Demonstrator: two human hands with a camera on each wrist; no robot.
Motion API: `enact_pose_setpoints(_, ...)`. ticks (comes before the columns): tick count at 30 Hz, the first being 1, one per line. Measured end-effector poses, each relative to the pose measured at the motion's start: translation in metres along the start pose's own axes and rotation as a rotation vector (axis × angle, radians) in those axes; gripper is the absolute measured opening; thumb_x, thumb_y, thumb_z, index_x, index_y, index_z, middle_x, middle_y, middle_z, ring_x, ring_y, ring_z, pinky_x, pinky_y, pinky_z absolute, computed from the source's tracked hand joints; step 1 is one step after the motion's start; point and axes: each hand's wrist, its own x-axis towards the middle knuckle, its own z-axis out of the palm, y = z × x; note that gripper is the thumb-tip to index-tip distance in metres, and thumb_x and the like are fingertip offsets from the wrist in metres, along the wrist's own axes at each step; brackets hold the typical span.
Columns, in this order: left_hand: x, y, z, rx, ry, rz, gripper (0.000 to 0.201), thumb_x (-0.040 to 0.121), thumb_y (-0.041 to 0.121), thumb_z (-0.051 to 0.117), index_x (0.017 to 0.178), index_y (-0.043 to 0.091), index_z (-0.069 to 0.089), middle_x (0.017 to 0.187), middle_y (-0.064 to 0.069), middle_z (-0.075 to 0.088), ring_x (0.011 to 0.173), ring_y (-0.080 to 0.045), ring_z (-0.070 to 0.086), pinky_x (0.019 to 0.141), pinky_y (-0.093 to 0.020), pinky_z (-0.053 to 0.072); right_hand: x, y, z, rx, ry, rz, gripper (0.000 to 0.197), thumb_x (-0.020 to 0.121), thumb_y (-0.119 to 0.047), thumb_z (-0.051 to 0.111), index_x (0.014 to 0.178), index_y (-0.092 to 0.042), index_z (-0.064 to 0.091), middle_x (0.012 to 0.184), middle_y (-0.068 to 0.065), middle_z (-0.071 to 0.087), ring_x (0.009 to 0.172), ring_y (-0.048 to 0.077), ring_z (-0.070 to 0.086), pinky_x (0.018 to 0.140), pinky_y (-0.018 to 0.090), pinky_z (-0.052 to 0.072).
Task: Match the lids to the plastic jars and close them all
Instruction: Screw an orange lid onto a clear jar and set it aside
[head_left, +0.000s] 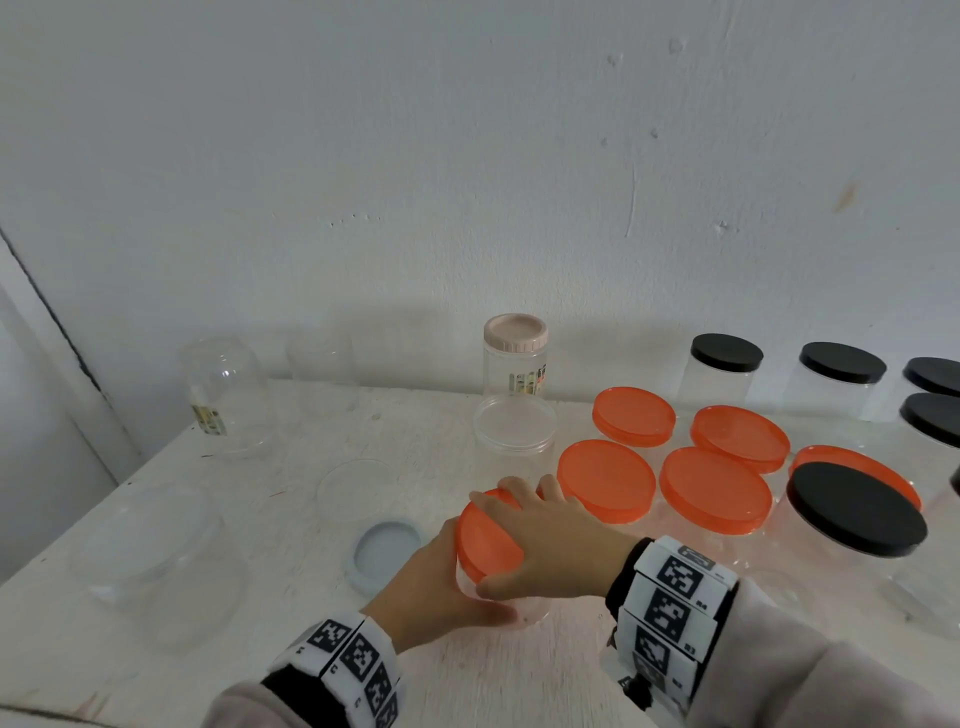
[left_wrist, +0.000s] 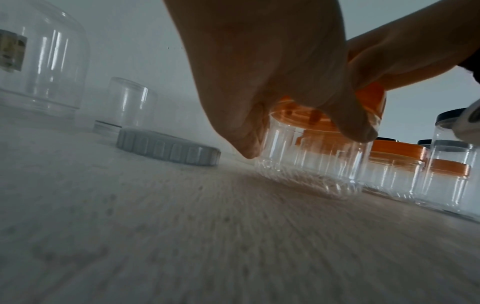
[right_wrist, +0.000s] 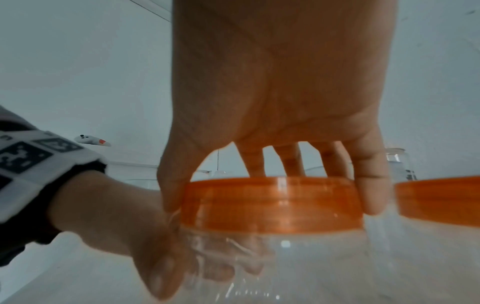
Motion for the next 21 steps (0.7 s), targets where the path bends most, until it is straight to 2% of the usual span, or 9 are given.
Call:
enact_pose_setpoints(3, -0.014, 0.011, -0.020, 0.208, 0.009, 0.013, 0.088, 0.075, 0.049, 0.075, 0.145, 0.028, 0.027, 0.139, 0.013, 0.045, 0.122, -0.005, 0.045, 0.103, -0.020, 0.036, 0.000, 0.002, 0.008, 0.037, 0.043, 0.041, 0.090, 0.080, -0.063, 0.054, 0.151, -0.035, 0.007, 0.152, -0.003, 0.013, 0.130, 0.035, 0.022, 0.105, 0.048, 0.028)
enact_pose_setpoints(5, -0.028, 0.010, -0.048, 0.285, 0.083, 0.056, 0.078, 0.078, 0.049, 0.072, 0.143, 0.029, 0.034, 0.140, 0.016, 0.041, 0.126, -0.003, 0.040, 0.104, -0.014, 0.029, 0.000, 0.006, 0.012, 0.071, 0.065, 0.075, 0.090, 0.079, -0.062, 0.054, 0.151, -0.036, 0.007, 0.153, -0.004, 0.009, 0.131, 0.035, 0.020, 0.107, 0.048, 0.024)
enact_pose_setpoints(8, -0.051, 0.003, -0.102, 0.352, 0.255, 0.134, 0.062, 0.079, 0.042, 0.073, 0.133, 0.026, 0.048, 0.134, 0.014, 0.047, 0.117, 0.002, 0.042, 0.090, 0.004, 0.022, 0.001, 0.012, 0.015, 0.110, 0.095, 0.091, 0.088, 0.080, -0.062, 0.053, 0.151, -0.038, 0.006, 0.154, -0.005, 0.007, 0.133, 0.034, 0.016, 0.109, 0.048, 0.022)
enact_pose_setpoints(10, -0.064, -0.011, -0.138, 0.392, 0.406, 0.118, 0.059, 0.074, 0.046, 0.071, 0.127, 0.026, 0.054, 0.128, 0.013, 0.051, 0.111, 0.001, 0.044, 0.088, 0.002, 0.024, 0.001, 0.015, 0.016, 0.128, 0.105, 0.095, 0.089, 0.080, -0.064, 0.053, 0.151, -0.039, 0.006, 0.154, -0.005, 0.006, 0.134, 0.033, 0.015, 0.109, 0.048, 0.021)
enact_pose_setpoints(12, -0.075, -0.033, -0.170, 0.431, 0.489, -0.014, 0.070, 0.068, 0.057, 0.065, 0.129, 0.027, 0.053, 0.129, 0.012, 0.051, 0.115, -0.005, 0.046, 0.094, -0.014, 0.030, 0.002, 0.016, 0.017, 0.135, 0.110, 0.097, 0.091, 0.080, -0.066, 0.053, 0.151, -0.038, 0.005, 0.155, -0.005, 0.005, 0.136, 0.032, 0.013, 0.110, 0.048, 0.021)
enact_pose_setpoints(15, -0.085, -0.071, -0.199, 0.443, 0.463, -0.261, 0.095, 0.058, 0.072, 0.062, 0.138, 0.024, 0.044, 0.142, -0.002, 0.046, 0.128, -0.021, 0.043, 0.103, -0.032, 0.033, 0.003, 0.016, 0.018, 0.137, 0.119, 0.094, 0.093, 0.079, -0.070, 0.053, 0.152, -0.038, 0.005, 0.157, -0.005, 0.004, 0.138, 0.032, 0.012, 0.111, 0.048, 0.020)
enact_pose_setpoints(17, -0.088, -0.095, -0.203, 0.460, 0.400, -0.367, 0.119, 0.045, 0.091, 0.053, 0.142, 0.022, 0.039, 0.147, -0.005, 0.040, 0.134, -0.024, 0.037, 0.108, -0.037, 0.030, 0.003, 0.016, 0.019, 0.137, 0.126, 0.092, 0.093, 0.079, -0.070, 0.053, 0.152, -0.037, 0.006, 0.157, -0.005, 0.004, 0.139, 0.031, 0.012, 0.112, 0.048, 0.020)
enact_pose_setpoints(19, -0.090, -0.115, -0.202, 0.503, 0.360, -0.429, 0.141, 0.029, 0.102, 0.040, 0.145, 0.023, 0.034, 0.151, -0.006, 0.033, 0.140, -0.023, 0.028, 0.111, -0.038, 0.026, 0.003, 0.017, 0.020, 0.142, 0.128, 0.088, 0.093, 0.079, -0.070, 0.053, 0.152, -0.038, 0.006, 0.157, -0.006, 0.004, 0.139, 0.031, 0.011, 0.112, 0.048, 0.020)
enact_pose_setpoints(21, -0.091, -0.127, -0.200, 0.478, 0.376, -0.466, 0.146, 0.024, 0.104, 0.038, 0.146, 0.025, 0.032, 0.153, -0.006, 0.030, 0.142, -0.024, 0.024, 0.113, -0.041, 0.024, 0.003, 0.017, 0.021, 0.148, 0.130, 0.084, 0.092, 0.078, -0.070, 0.052, 0.151, -0.038, 0.006, 0.156, -0.007, 0.003, 0.139, 0.030, 0.010, 0.112, 0.049, 0.019)
